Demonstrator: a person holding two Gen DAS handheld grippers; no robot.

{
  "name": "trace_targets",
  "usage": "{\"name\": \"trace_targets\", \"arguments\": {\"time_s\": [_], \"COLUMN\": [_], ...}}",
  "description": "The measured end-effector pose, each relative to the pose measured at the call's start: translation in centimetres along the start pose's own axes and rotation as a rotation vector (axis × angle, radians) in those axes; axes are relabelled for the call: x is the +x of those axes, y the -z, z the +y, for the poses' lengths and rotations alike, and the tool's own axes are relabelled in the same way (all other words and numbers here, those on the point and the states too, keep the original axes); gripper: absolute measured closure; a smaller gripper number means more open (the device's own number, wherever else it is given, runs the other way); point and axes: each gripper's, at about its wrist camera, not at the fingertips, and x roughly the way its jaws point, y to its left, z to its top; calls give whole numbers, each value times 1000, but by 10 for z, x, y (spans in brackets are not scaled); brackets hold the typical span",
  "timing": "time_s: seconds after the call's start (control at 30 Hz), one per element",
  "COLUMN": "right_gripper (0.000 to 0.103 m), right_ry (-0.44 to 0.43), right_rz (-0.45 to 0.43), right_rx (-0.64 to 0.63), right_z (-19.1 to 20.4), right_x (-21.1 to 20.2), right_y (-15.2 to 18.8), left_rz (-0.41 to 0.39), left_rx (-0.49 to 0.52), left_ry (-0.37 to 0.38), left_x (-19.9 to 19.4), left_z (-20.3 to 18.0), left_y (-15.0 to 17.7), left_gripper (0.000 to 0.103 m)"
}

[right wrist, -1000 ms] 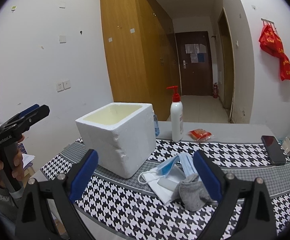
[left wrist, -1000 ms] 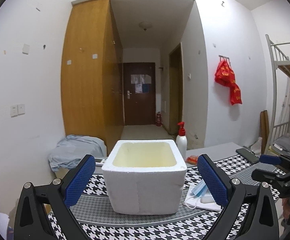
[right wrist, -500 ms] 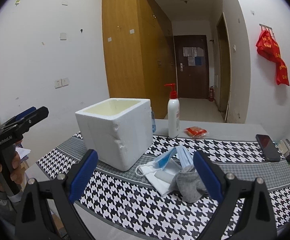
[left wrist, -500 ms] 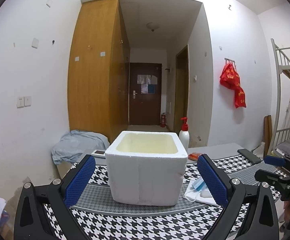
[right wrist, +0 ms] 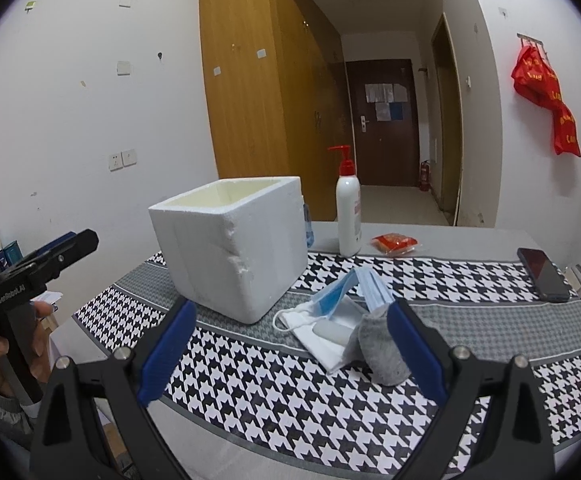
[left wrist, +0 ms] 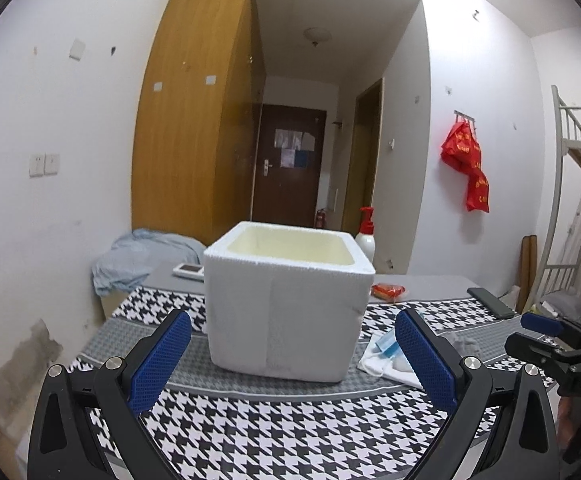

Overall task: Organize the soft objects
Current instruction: 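Move both open tools toward the blue mask and grey sock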

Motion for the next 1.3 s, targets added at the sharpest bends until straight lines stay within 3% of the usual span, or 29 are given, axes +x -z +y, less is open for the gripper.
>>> {"name": "trace_targets", "arguments": {"time_s": [0.23,0.53,1.3], "right_gripper": [5,5,5], "right_ry": [12,32,183], "right_rz": [8,18,13], "right_rx": [-6,-8,63], "right_z": [0,-4,-37], "right_x": [2,4,-23], "right_y": [1,3,15], "left_rz": [17,27,87], "left_rx": [1,16,75], "left_ry": [-28,0,163], "left_x": [3,8,32], "left_z": [-1,-10,-53], "left_y": [6,8,11], "left_gripper": [1,1,1]}}
